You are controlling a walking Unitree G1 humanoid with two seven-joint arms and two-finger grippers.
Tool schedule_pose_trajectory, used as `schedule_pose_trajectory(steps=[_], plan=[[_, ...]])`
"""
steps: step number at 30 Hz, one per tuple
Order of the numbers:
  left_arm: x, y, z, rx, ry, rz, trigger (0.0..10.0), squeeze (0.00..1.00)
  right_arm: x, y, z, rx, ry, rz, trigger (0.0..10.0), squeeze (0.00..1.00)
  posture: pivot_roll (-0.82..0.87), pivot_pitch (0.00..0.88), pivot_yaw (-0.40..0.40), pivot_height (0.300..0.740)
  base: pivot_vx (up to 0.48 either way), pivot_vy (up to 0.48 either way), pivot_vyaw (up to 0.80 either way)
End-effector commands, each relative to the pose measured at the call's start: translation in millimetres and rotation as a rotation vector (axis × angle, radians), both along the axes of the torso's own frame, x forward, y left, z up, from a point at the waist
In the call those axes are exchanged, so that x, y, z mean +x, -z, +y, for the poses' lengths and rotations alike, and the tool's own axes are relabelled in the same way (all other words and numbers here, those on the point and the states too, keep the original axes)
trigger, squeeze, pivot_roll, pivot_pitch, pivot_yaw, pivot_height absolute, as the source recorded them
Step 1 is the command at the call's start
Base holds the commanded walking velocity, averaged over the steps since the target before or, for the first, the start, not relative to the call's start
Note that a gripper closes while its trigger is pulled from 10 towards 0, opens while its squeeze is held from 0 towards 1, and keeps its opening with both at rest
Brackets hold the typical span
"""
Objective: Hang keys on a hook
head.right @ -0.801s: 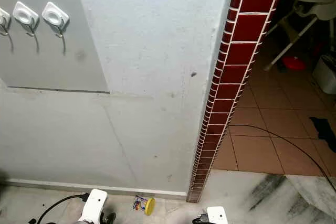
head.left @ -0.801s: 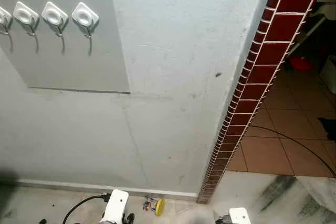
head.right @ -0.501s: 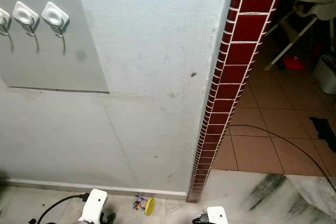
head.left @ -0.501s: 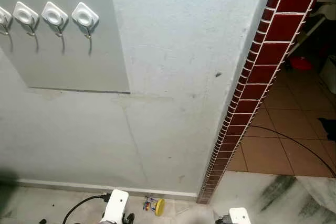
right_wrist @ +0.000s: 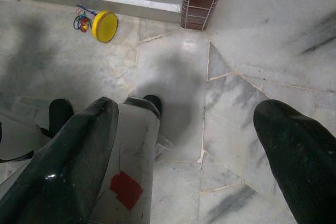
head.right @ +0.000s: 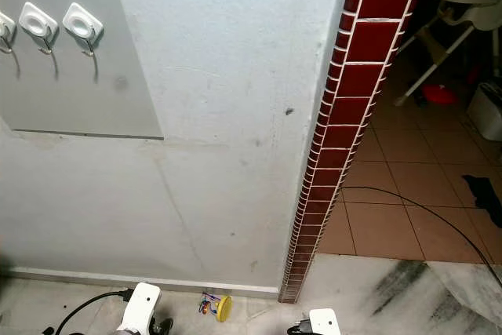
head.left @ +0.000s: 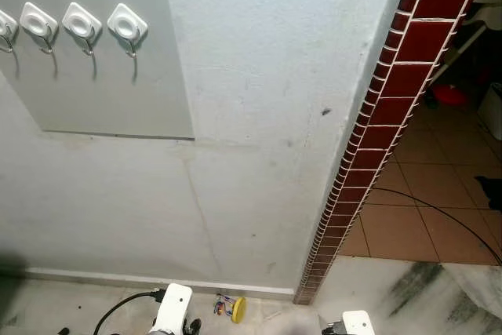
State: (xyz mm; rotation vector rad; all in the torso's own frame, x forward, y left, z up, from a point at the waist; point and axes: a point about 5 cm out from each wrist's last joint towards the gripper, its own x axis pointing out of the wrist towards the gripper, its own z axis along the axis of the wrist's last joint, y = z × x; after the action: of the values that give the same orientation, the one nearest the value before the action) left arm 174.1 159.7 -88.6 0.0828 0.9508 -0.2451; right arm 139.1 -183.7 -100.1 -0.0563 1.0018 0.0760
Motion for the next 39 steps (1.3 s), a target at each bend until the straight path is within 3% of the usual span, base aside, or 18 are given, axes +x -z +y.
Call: schedule_pose_trajectory(steps=[1,22,27,39], plan=[[20.8,-12.6,27.5,0.113,-0.062,-0.093,10.0,0.00,26.1,-10.0,-7.1,-0.045,-0.072,-0.029,10.0,0.00,-0.14,0.000,0.018,0.740,0.000,0.000,0.00],[20.8,-12.6,27.5,0.113,-0.062,-0.093,10.0,0.00,26.1,-10.0,-7.1,-0.045,-0.072,-0.029,10.0,0.00,-0.14,0.000,0.018,0.740,0.000,0.000,0.00],[13.5,-10.0,22.6,0.045,-0.061,-0.102,10.0,0.00,19.8,-9.1,4.3,0.012,-0.054,-0.101,10.0,0.00,-0.13,0.000,0.015,0.740,0.000,0.000,0.00],[10.3,-8.3,18.4,0.035,-0.055,-0.103,10.0,0.00,15.4,-7.2,5.5,0.040,-0.054,-0.084,10.0,0.00,-0.13,0.000,0.006,0.740,0.000,0.000,0.00]])
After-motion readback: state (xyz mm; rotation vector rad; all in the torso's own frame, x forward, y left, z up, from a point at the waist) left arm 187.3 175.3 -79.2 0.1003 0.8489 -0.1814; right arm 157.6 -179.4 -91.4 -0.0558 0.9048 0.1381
